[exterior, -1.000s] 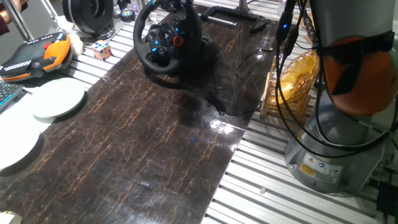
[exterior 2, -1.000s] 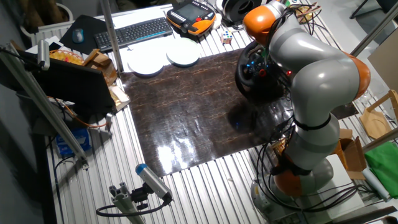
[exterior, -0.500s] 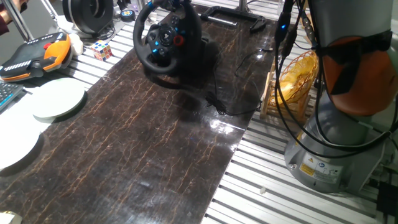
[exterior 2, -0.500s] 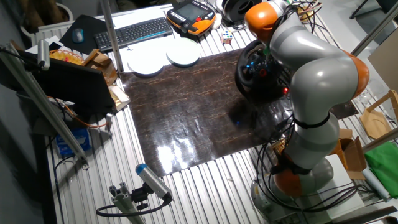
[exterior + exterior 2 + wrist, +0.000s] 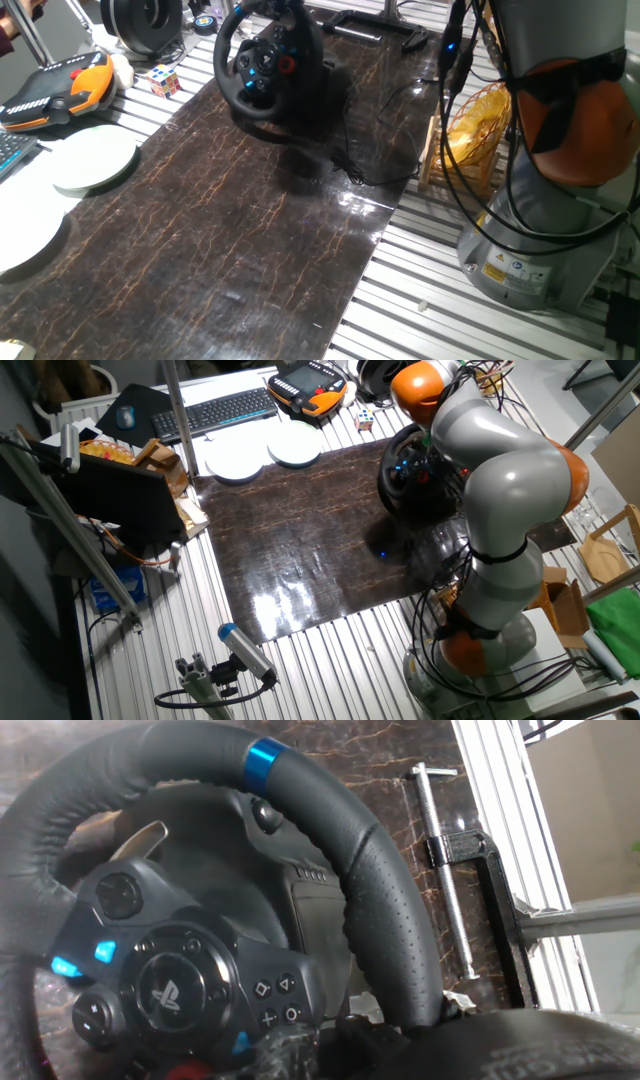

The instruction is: Rotate the steering wheel 90 degrees counterclockwise

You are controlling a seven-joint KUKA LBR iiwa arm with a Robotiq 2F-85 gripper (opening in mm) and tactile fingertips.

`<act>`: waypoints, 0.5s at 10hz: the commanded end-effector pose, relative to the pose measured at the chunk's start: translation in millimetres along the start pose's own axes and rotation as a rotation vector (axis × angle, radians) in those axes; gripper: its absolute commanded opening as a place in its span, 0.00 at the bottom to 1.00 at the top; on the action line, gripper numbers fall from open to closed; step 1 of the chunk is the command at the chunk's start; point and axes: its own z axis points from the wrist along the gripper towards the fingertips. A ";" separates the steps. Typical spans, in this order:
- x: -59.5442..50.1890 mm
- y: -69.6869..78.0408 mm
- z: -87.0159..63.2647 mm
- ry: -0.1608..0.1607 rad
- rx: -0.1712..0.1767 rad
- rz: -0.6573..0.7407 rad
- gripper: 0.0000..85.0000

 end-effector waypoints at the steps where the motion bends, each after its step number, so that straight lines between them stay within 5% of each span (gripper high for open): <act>1: -0.9 0.5 0.0 0.000 0.000 -0.002 0.01; 5: -3.8 4.5 -2.1 0.009 -0.001 -0.010 0.01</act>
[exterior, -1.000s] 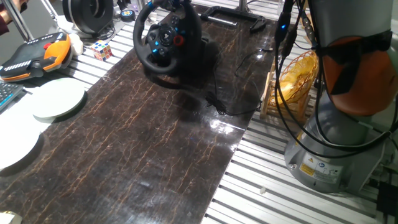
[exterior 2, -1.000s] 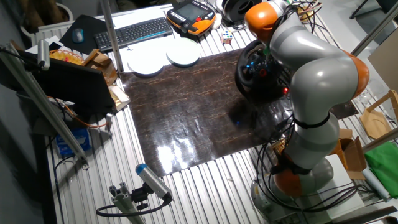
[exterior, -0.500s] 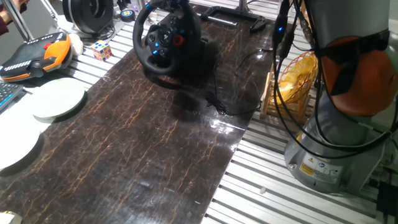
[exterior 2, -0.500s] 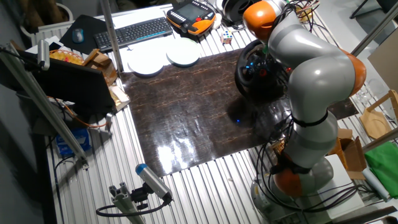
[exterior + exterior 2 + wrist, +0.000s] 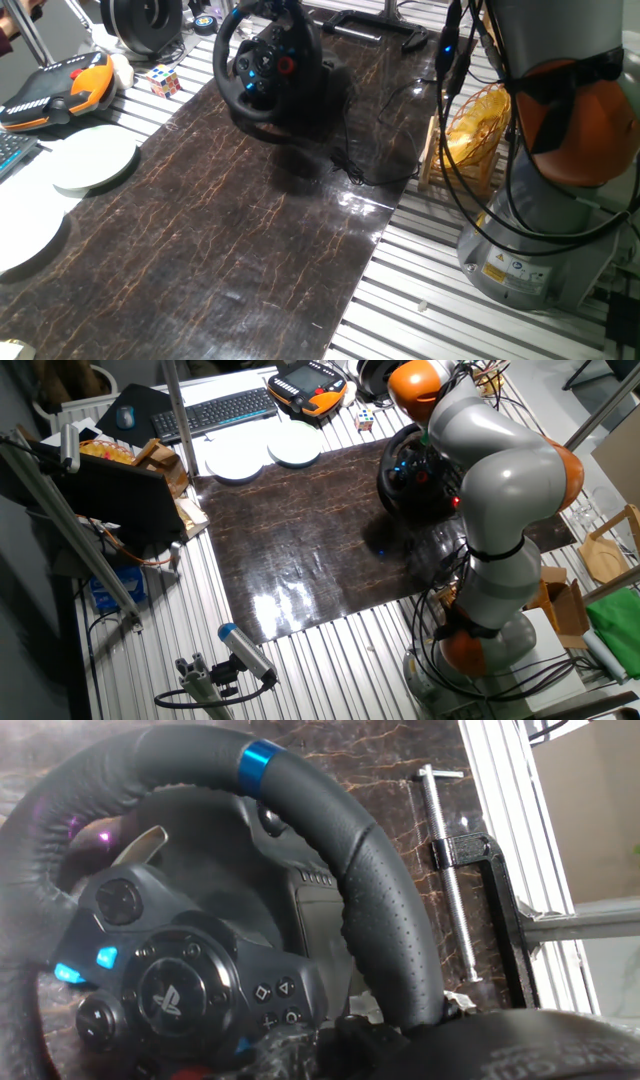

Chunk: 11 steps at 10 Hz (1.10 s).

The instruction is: Rotate the steering wheel 90 degrees counterclockwise

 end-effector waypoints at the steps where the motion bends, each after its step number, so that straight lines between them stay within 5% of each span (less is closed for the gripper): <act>1: -0.1 0.1 -0.8 -0.002 0.001 0.003 0.01; 7: -5.2 3.8 1.6 -0.069 -0.013 -0.010 0.01; 11: -6.5 4.2 1.6 -0.080 -0.016 -0.001 0.01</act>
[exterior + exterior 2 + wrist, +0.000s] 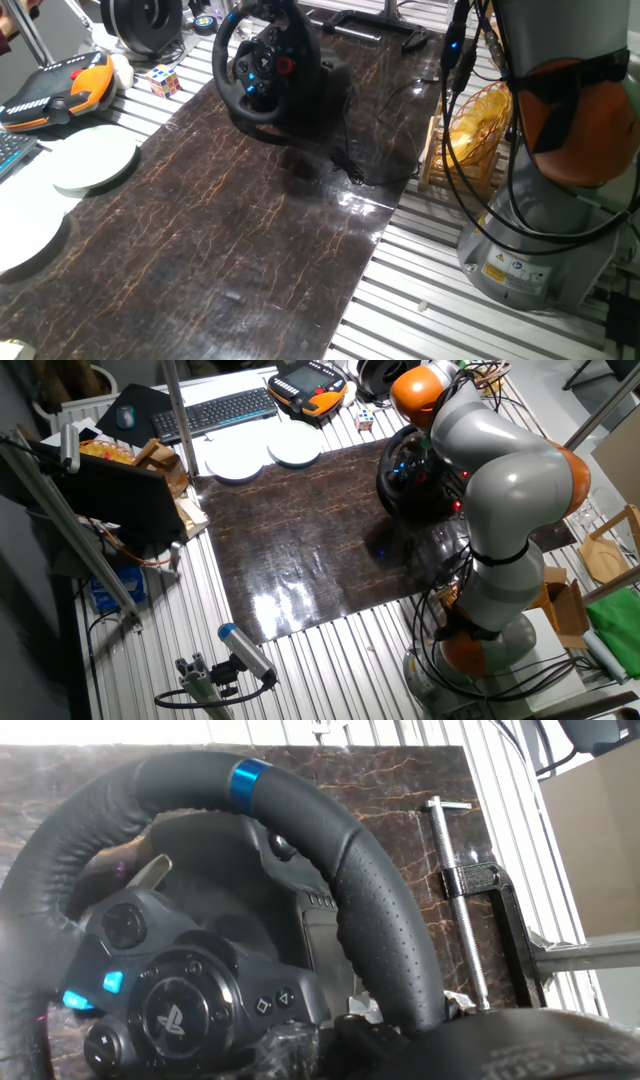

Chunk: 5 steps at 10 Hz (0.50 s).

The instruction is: Rotate the steering wheel 90 degrees counterclockwise

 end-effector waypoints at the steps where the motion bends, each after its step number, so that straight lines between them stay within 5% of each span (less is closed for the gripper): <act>1: 0.0 -0.5 -0.9 0.000 0.000 0.001 0.01; 3: 0.1 -0.7 -1.5 0.008 -0.014 0.012 0.05; 4: 0.6 -1.3 -2.3 0.010 -0.020 0.030 0.33; 5: 1.1 -1.9 -3.3 0.006 -0.023 0.045 0.50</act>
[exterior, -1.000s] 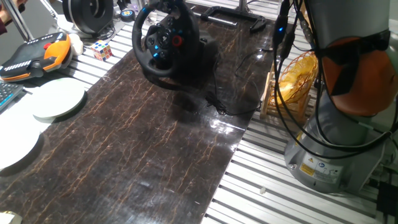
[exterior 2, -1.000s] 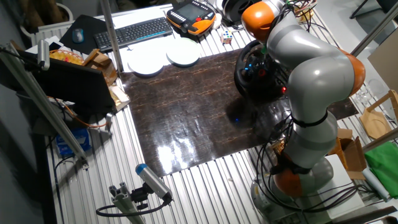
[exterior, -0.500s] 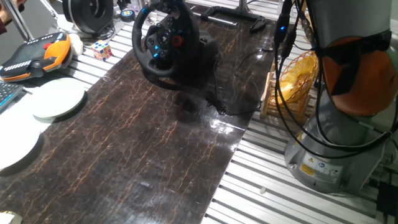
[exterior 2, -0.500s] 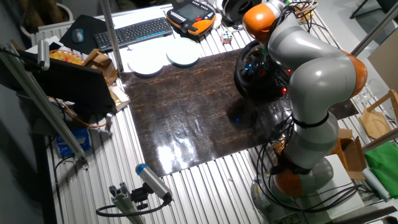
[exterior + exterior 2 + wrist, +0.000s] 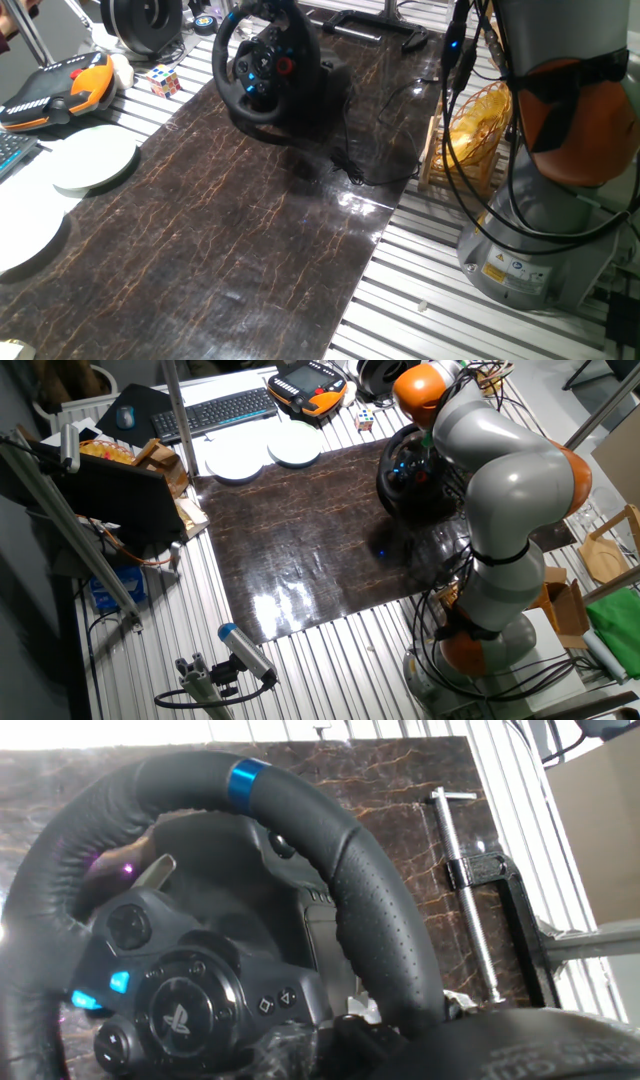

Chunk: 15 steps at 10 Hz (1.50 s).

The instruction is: Rotate the steering wheel 90 degrees counterclockwise

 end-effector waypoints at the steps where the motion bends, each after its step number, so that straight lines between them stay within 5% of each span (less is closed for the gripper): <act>1: -0.7 -1.6 -2.1 -0.004 -0.002 0.009 0.60; 8: 11.4 -14.6 -21.8 -0.007 0.043 0.026 0.55; 15: 15.3 -22.6 -20.5 0.018 0.056 0.158 0.52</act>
